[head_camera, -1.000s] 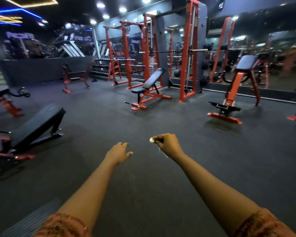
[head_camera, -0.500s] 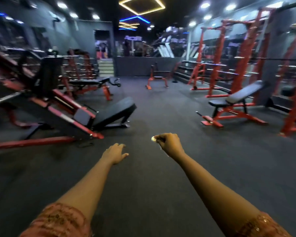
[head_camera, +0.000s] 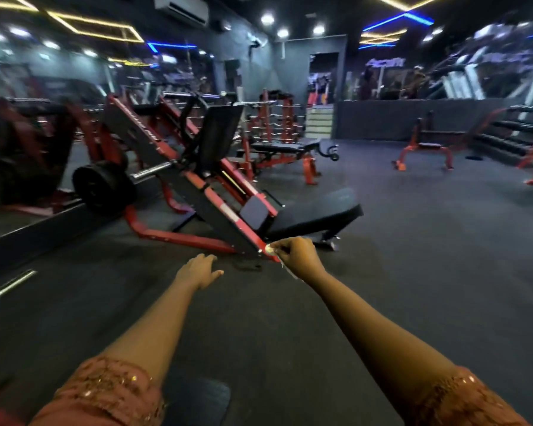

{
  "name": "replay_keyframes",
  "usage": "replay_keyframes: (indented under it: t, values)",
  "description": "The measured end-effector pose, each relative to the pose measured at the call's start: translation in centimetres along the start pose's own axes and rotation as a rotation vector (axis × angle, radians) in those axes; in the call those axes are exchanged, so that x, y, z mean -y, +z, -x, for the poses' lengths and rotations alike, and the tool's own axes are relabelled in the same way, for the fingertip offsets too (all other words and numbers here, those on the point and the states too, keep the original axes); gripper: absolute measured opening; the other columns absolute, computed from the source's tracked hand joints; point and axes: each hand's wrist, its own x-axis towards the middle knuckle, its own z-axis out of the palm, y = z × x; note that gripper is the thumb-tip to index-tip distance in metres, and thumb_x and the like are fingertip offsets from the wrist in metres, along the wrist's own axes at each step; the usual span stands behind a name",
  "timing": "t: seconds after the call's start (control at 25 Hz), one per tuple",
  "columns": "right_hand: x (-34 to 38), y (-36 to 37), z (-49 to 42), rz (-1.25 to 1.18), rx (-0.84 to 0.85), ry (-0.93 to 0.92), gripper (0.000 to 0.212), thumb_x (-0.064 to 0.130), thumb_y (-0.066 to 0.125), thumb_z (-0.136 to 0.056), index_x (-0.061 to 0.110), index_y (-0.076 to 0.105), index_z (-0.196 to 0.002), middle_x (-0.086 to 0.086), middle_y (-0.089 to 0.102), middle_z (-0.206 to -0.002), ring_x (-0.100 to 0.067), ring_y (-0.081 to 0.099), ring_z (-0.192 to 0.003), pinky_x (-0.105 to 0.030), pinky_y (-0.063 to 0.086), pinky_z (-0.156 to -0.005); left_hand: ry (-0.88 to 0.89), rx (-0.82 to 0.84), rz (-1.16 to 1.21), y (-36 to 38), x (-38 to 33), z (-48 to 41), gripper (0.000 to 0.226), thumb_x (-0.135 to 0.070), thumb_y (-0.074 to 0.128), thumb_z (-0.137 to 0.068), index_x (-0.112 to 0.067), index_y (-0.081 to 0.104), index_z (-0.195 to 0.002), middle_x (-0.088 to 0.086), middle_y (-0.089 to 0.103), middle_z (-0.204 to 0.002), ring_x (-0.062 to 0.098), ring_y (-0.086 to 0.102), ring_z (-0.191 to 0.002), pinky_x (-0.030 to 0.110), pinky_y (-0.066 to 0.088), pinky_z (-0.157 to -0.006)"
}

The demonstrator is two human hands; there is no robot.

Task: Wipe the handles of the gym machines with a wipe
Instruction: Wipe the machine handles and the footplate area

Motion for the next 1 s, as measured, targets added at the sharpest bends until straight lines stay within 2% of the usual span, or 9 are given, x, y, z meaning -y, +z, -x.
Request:
replay_keyframes:
  t: [0.16,0.28,0.4,0.48,0.56,0.64,0.68,0.92,1.0]
  values:
    - [-1.3,4.9,-10.7,-0.067,0.146,-0.090,0.018,0.017,0.066,-0.085,0.013,0.072,-0.101,-0.003,0.072,-0.102,-0.012,0.065,-0.097,-0.017,0.047,-0.088,-0.190,-0.021,-0.001,-0.9,4.8,-7.0,0.056,-0.042,0.049,-0.092,-0.016,0.036,-0.140,0.011,0.043,-0.136,0.028,0.044,-0.125,0.040,0.039,-0.103]
    - [-1.5,9.4,-18.8,-0.098,0.246,-0.181,0.019,0.018,0.064,-0.085,0.019,0.072,-0.101,-0.002,0.072,-0.103,-0.014,0.065,-0.098,-0.027,0.050,-0.093,-0.306,-0.066,0.018,-1.7,8.4,-11.8,0.055,-0.042,0.050,-0.092,-0.016,0.038,-0.139,0.011,0.044,-0.133,0.027,0.046,-0.123,0.040,0.041,-0.102]
    - [-0.3,12.7,-26.9,-0.144,0.350,-0.313,0.019,0.016,0.062,-0.086,0.013,0.072,-0.102,-0.006,0.071,-0.103,-0.014,0.064,-0.101,-0.004,0.039,-0.081,-0.461,-0.136,0.053,-3.1,11.8,-16.2,0.055,-0.042,0.050,-0.092,-0.016,0.038,-0.139,0.012,0.043,-0.136,0.028,0.045,-0.125,0.040,0.039,-0.103]
    - [1.1,14.6,-32.1,-0.204,0.448,-0.425,0.020,0.014,0.061,-0.087,0.007,0.071,-0.103,-0.007,0.069,-0.109,-0.014,0.061,-0.106,0.002,0.031,-0.076,-0.580,-0.173,0.058,-3.9,14.3,-18.3,0.056,-0.043,0.051,-0.091,-0.015,0.038,-0.138,0.013,0.044,-0.138,0.028,0.043,-0.127,0.039,0.038,-0.104]
    - [2.5,17.3,-36.8,-0.228,0.518,-0.489,0.020,0.015,0.061,-0.088,0.010,0.071,-0.104,-0.004,0.069,-0.111,-0.014,0.060,-0.107,0.000,0.033,-0.081,-0.693,-0.214,0.086,-4.6,16.6,-19.5,0.056,-0.042,0.051,-0.092,-0.014,0.038,-0.138,0.013,0.044,-0.138,0.028,0.043,-0.128,0.039,0.038,-0.105]
    - [4.1,20.7,-40.6,-0.271,0.576,-0.540,0.019,0.016,0.060,-0.088,0.013,0.072,-0.103,-0.003,0.070,-0.109,-0.013,0.062,-0.106,-0.012,0.041,-0.093,-0.792,-0.235,0.094,-5.1,19.1,-20.1,0.055,-0.041,0.051,-0.091,-0.014,0.039,-0.138,0.012,0.044,-0.139,0.027,0.042,-0.128,0.039,0.037,-0.105]
    - [5.1,22.6,-42.3,-0.296,0.604,-0.571,0.019,0.016,0.060,-0.088,0.013,0.072,-0.102,-0.003,0.070,-0.107,-0.013,0.062,-0.106,-0.016,0.043,-0.094,-0.835,-0.250,0.095,-5.4,20.6,-20.4,0.055,-0.041,0.052,-0.091,-0.014,0.040,-0.137,0.011,0.045,-0.139,0.027,0.043,-0.128,0.038,0.037,-0.105]
    - [13.7,33.2,-50.7,-0.424,0.697,-0.742,0.020,0.014,0.058,-0.089,0.016,0.071,-0.105,-0.001,0.070,-0.109,-0.011,0.063,-0.103,-0.020,0.046,-0.094,-1.011,-0.370,0.078,-8.8,31.3,-23.0,0.050,-0.034,0.056,-0.090,-0.010,0.047,-0.132,0.018,0.052,-0.128,0.032,0.050,-0.120,0.036,0.039,-0.101]
    - [17.5,37.1,-53.7,-0.463,0.751,-0.769,0.020,0.013,0.057,-0.090,0.016,0.070,-0.105,0.000,0.070,-0.109,-0.010,0.064,-0.099,-0.015,0.048,-0.089,-1.062,-0.412,0.079,-10.8,35.8,-24.1,0.052,-0.033,0.057,-0.090,-0.008,0.045,-0.134,0.020,0.051,-0.130,0.034,0.049,-0.121,0.036,0.039,-0.101]
